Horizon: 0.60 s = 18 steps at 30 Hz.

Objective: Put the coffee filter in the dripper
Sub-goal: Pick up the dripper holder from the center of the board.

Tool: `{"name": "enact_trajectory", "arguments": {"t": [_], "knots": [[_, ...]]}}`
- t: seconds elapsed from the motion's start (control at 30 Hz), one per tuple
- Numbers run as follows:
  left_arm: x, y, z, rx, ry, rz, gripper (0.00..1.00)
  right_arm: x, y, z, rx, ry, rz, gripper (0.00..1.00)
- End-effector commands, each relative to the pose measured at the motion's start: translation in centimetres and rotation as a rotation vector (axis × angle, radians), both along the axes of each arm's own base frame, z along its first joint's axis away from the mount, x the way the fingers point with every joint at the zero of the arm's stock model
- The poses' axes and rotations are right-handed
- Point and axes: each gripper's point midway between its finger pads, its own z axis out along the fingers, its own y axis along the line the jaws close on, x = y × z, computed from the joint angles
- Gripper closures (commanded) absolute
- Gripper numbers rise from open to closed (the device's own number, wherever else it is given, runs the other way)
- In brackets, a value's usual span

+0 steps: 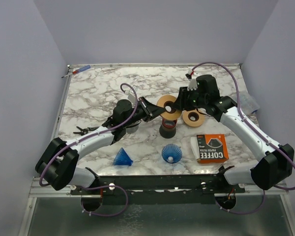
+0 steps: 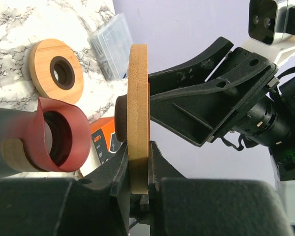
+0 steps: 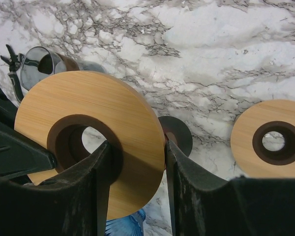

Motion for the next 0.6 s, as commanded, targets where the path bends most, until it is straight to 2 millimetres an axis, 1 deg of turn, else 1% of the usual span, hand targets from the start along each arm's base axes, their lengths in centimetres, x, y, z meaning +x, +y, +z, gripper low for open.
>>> {"name": "enact_trajectory", "arguments": {"t": [0.0,0.03,0.07,0.2,0.27,0.3,0.37,0.4,0.57], "knots": [[0.3,-0.4,-0.4,0.035,-0.022,0.004,1.00,-0.2,0.5,1.7,0.037,-0.033,-0.001,0.73],[0.3,-0.4,-0.4,0.044,-0.028,0.004,1.00,-0.2,0.4,1.8,0.035,-0.035,-0.007,0.65],[0.4,-0.4,-0.5,0.051,-0.032,0.008,1.00,-0.2,0.4,1.9,0.036,-0.036,-0.010,0.60],[1.0,0.1,-0.7,0.075,-0.046,0.016,1.00,-0.3,0.2,2.5,0.056,-0.047,-0.030,0.28],[1.3,0.6,-0.7,0.081,-0.051,0.015,1.00,-0.4,0.1,2.8,0.071,-0.061,-0.043,0.16],[1.5,0.9,-0.7,0.082,-0.054,0.012,1.00,-0.5,0.1,3.0,0.081,-0.066,-0.043,0.11],[1.8,1.7,-0.3,0.082,-0.071,0.015,1.00,-0.7,0.3,3.4,0.104,-0.071,-0.038,0.04],[2.0,2.2,-0.2,0.082,-0.074,0.024,1.00,-0.8,0.4,3.6,0.116,-0.072,-0.034,0.03],[3.0,5.7,0.1,0.081,-0.078,0.088,1.00,-1.4,1.4,4.1,0.177,-0.055,-0.001,0.00]]}}
